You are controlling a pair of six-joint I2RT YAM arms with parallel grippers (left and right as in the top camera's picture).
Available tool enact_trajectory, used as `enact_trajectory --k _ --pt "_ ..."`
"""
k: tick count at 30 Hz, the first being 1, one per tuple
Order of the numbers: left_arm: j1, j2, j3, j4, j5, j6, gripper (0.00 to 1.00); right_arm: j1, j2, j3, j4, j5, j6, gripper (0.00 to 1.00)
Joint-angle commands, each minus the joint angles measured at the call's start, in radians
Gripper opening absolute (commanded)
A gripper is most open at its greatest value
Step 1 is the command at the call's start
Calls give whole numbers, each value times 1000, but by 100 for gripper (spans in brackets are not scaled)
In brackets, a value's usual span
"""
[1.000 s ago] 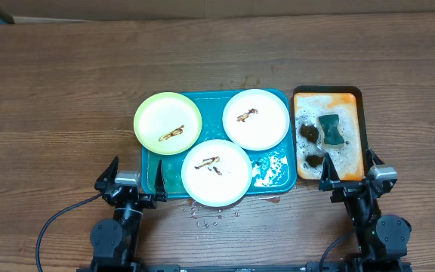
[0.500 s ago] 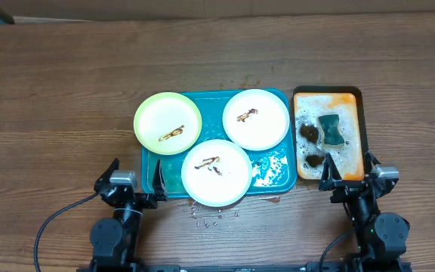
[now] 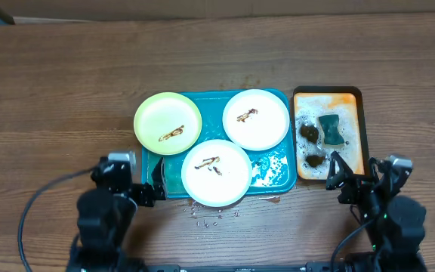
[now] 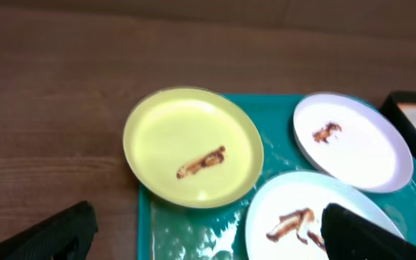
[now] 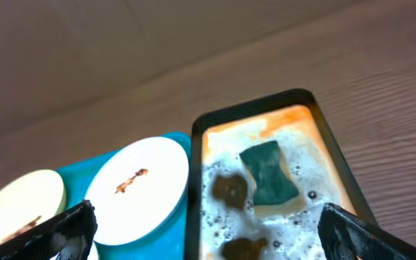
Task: Clean dirty plates on tray and stack at the side
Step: 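Move the left gripper to the front white plate rim and grasp it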
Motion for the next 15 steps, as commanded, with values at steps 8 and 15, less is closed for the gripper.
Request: enact_trajectory --k 8,15 --pt "-2 442 428 -352 127 35 100 0 470 449 -330 -65 23 100" --pt "-2 561 484 -409 142 13 100 -2 668 609 -449 -12 -11 100"
